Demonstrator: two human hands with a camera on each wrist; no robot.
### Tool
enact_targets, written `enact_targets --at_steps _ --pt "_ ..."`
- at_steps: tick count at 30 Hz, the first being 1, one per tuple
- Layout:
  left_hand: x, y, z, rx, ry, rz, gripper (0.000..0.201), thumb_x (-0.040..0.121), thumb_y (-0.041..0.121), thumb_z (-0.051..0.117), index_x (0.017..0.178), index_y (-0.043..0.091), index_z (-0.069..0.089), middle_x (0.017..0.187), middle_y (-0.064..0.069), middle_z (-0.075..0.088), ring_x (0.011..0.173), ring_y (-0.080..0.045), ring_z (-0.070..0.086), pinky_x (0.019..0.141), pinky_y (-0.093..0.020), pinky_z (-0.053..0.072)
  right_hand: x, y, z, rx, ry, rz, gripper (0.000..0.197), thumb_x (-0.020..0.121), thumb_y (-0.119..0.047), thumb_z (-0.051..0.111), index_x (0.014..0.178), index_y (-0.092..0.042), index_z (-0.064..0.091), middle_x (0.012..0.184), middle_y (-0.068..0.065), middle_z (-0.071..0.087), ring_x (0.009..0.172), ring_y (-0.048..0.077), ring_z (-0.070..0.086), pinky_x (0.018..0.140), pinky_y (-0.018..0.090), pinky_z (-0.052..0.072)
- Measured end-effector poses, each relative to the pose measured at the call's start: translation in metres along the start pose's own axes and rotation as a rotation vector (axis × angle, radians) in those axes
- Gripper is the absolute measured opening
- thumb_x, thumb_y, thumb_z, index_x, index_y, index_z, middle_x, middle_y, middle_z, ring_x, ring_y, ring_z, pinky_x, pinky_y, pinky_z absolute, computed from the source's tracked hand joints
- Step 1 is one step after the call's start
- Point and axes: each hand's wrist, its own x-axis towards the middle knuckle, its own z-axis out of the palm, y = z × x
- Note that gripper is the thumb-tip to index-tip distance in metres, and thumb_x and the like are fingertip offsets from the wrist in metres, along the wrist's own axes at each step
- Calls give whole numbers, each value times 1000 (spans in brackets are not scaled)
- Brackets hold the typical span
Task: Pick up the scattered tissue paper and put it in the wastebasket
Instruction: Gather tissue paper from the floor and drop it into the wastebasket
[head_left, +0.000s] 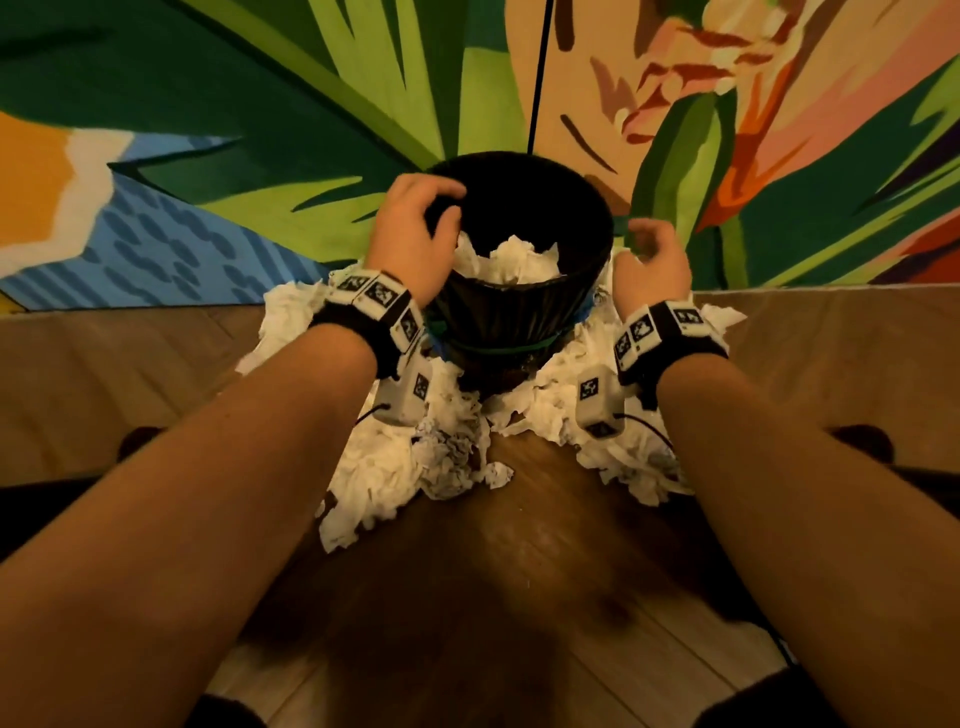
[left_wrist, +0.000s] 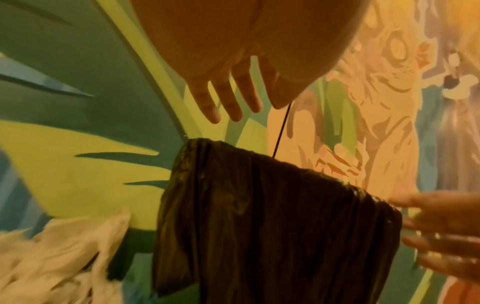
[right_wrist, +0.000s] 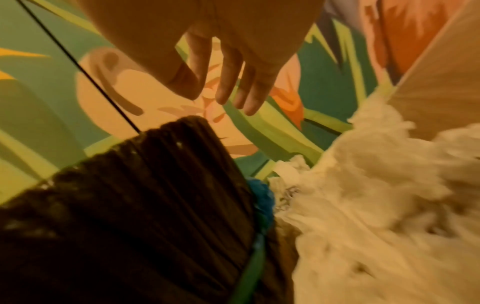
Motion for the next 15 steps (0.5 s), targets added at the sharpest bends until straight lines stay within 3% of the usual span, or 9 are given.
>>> enact_targets --at_steps 3,5,6,8,10,13,15 --pt "-26 -15 -8 -29 145 -82 20 96 17 48 101 18 68 100 5 57 93 -9 53 84 -19 41 -20 29 -3 20 54 55 15 89 -13 55 97 -25 59 94 -4 61 76 5 54 77 23 43" --pt "-53 -26 -5 -76 151 -229 19 98 19 46 98 23 64 92 6 58 82 -12 55 75 -29 45 -41 47 -1 33 29 99 6 90 -25 54 87 -28 59 81 -10 58 69 2 52 71 26 42" --pt "-69 -30 0 -96 111 -296 19 99 19 45 97 25 63 85 5 60 71 -12 55 66 -29 45 -54 55 1 48 -19 123 10 90 -32 52 85 -28 60 78 -10 59 68 6 54 68 29 44" --pt "-106 -38 12 -64 -44 -360 18 99 19 45 94 26 61 67 5 56 53 -10 49 53 -26 37 -78 71 5 8 -188 143 23 87 -43 44 82 -31 63 74 -6 63 67 15 59 60 31 47" --pt "-144 -45 25 58 -235 -366 17 98 20 45 93 27 60 63 7 54 53 -11 50 51 -25 33 -99 84 10 -152 -425 80 26 86 -46 43 79 -32 63 71 -6 64 65 16 60 57 28 46" --pt "-197 -53 44 252 -516 -316 17 97 23 44 98 27 60 81 3 63 65 -10 53 57 -25 36 -127 99 24 -484 -803 -112 13 92 -35 51 83 -31 60 80 -6 63 79 19 62 69 29 47" --pt "-225 -57 53 339 -673 -271 19 98 25 43 107 27 61 106 0 63 80 -16 58 67 -28 43 -147 104 34 -673 -994 -203 13 92 -33 52 102 -29 59 97 -5 58 95 21 61 79 30 47"
